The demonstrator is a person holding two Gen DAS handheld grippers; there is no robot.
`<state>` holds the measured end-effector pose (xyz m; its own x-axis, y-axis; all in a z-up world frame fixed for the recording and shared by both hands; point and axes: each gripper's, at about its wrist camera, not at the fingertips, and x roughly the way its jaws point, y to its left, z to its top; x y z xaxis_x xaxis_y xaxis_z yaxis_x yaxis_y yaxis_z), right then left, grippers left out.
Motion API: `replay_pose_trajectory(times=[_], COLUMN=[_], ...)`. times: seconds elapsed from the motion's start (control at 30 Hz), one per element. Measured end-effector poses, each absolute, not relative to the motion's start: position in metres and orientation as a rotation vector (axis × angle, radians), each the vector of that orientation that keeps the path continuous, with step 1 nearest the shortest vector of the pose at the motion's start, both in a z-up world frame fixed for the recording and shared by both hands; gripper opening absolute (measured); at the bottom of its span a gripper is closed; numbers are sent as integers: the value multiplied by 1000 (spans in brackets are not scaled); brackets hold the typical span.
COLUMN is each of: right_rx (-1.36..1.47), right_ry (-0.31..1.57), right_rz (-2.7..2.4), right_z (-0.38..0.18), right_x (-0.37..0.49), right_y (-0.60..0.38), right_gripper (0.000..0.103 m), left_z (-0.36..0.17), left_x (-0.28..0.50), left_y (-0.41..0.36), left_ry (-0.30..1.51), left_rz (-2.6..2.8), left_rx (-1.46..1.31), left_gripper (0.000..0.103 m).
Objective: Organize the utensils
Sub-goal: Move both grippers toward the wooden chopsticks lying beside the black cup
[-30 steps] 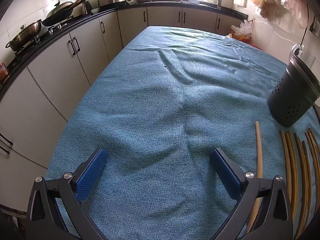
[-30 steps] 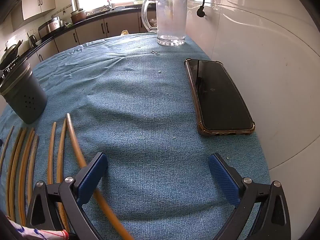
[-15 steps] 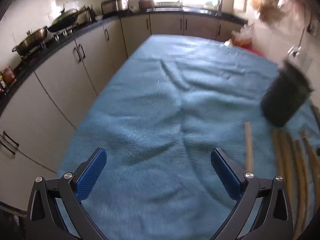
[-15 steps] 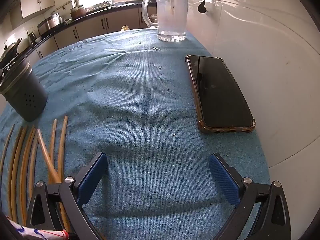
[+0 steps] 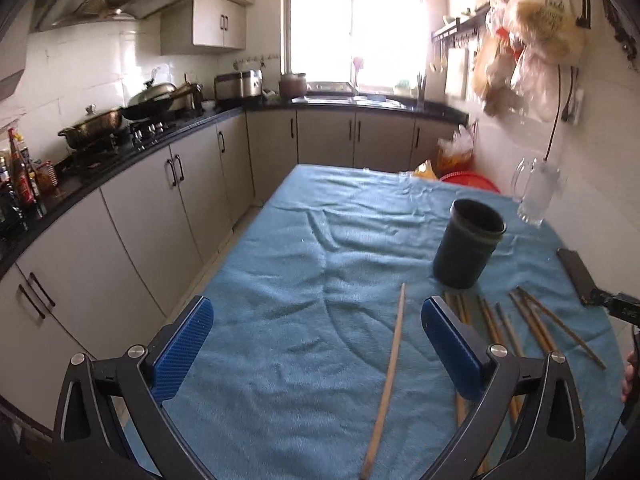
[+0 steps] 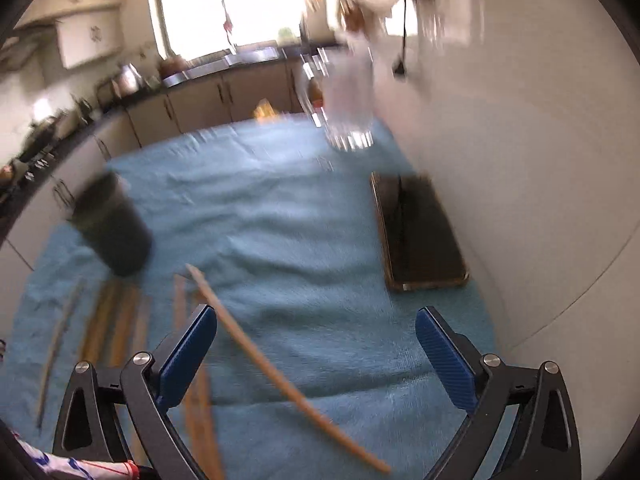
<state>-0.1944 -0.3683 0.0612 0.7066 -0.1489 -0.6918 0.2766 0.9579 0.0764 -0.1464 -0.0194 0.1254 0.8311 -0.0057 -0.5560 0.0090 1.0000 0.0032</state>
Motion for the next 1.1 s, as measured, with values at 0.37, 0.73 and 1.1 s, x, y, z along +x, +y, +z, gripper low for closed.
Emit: replay_pose_trajectory(times=[0.37, 0.73, 1.1], right_rx=[341, 195, 182], right_ry=[497, 413, 524], right_rz=[-225, -217, -206], right_z=[90, 84, 71], right_x=[-265, -279, -271], right_y=[-318, -278, -269], right_gripper=[95, 95, 95], left_z=[147, 132, 128], left_x=[-202, -209, -209], left_y=[-43, -52, -51], left_ry=[419, 487, 507], left_rz=[26, -81, -75], left_rx=[103, 69, 61], left_gripper=[103, 103, 103])
